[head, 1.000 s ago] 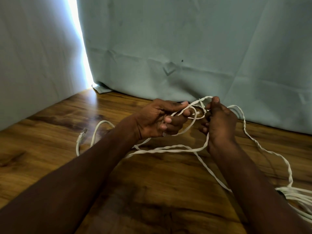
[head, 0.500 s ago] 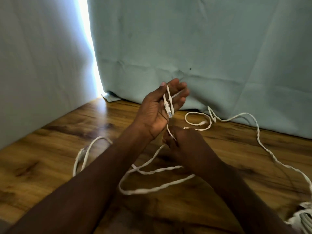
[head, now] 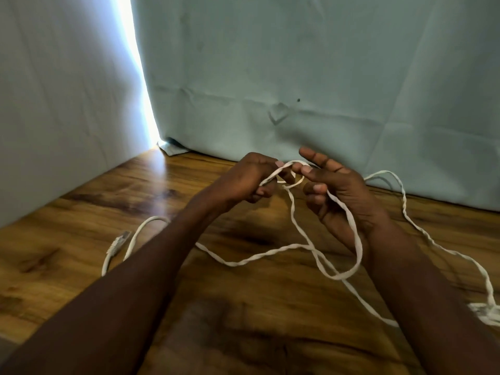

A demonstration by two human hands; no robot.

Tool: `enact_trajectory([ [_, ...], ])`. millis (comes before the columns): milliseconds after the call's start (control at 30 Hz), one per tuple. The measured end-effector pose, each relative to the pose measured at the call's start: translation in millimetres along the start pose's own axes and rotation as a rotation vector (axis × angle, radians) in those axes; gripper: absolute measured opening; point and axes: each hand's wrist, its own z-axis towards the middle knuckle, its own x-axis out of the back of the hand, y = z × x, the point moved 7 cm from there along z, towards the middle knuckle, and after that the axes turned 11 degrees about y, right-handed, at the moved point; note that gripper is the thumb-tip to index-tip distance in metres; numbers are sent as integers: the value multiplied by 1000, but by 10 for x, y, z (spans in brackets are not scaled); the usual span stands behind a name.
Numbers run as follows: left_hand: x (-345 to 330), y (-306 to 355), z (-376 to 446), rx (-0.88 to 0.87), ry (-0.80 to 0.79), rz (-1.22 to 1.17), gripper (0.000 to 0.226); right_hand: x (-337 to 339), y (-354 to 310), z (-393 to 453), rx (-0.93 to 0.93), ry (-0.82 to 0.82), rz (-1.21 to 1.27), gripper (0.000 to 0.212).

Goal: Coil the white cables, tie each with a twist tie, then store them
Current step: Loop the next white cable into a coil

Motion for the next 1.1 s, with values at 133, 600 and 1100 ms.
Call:
enact_trajectory([
  [133, -70, 17, -28, 126, -227, -234, 46, 41, -25, 34, -7, -47, 80, 38],
  [600, -298, 156, -41, 229, -430, -1164, 37, 245, 149, 162, 182, 94, -642, 18],
  [1100, 171, 51, 111, 243, 0, -1150, 35, 156, 256, 175, 129, 146, -242, 30],
])
